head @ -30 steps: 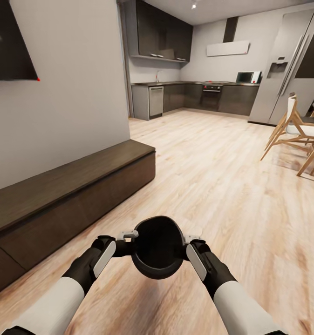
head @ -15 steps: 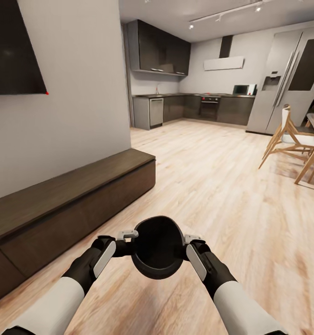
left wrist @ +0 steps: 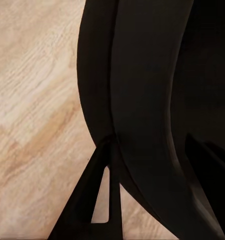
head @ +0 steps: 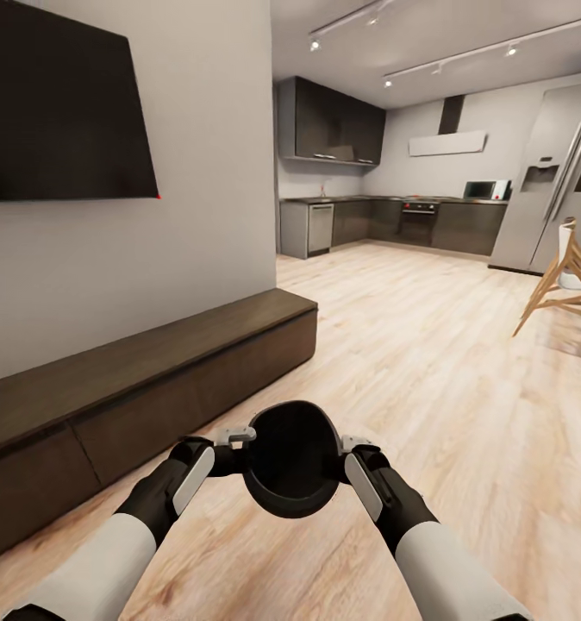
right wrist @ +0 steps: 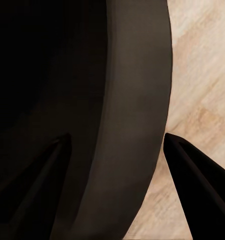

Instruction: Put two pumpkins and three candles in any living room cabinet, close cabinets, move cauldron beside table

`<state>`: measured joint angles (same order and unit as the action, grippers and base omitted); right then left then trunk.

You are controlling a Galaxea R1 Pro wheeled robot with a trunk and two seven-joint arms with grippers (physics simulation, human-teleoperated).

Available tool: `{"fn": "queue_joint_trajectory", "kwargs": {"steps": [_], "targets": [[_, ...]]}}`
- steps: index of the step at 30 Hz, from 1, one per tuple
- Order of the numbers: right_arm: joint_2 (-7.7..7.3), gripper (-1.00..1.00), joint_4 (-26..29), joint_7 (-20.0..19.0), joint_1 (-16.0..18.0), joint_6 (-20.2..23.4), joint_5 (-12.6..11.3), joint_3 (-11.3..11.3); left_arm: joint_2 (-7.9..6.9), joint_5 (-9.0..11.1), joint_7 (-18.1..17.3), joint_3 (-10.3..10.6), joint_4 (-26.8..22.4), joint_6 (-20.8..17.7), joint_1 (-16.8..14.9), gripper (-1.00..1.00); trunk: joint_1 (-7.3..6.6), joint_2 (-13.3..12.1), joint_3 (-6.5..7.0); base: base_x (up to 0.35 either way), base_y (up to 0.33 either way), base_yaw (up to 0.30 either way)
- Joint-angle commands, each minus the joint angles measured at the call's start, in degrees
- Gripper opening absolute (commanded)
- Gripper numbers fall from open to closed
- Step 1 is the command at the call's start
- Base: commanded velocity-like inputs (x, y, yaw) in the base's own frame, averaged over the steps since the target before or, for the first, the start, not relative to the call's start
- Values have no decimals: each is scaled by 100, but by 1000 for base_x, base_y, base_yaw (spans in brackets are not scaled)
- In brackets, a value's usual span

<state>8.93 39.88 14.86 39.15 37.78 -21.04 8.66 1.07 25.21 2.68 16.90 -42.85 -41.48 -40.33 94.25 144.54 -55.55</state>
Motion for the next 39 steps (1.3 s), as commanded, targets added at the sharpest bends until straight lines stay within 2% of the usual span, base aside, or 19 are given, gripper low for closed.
{"fn": "queue_joint_trajectory", "kwargs": {"steps": [1, 10, 25, 39], "targets": [[-5, -100, 81, 52, 22, 7, -84, 13, -1, 160, 31, 73, -4, -14, -1, -100, -5, 1, 20, -49, 2, 274], [-5, -100, 81, 52, 22, 2, -85, 13, -1, 151, 28, 82, -5, -1, -1, -100, -28, -11, 240, -36, 1, 247], [-5, -100, 81, 52, 22, 1, -85, 13, -1, 149, 30, 85, -9, 9, -1, -100, -67, -31, 575, -222, 0, 54], [-5, -100, 81, 52, 22, 1, -85, 13, -1, 155, 31, 85, -12, 9, -1, -100, -103, -50, 885, -207, 0, 261]]}}
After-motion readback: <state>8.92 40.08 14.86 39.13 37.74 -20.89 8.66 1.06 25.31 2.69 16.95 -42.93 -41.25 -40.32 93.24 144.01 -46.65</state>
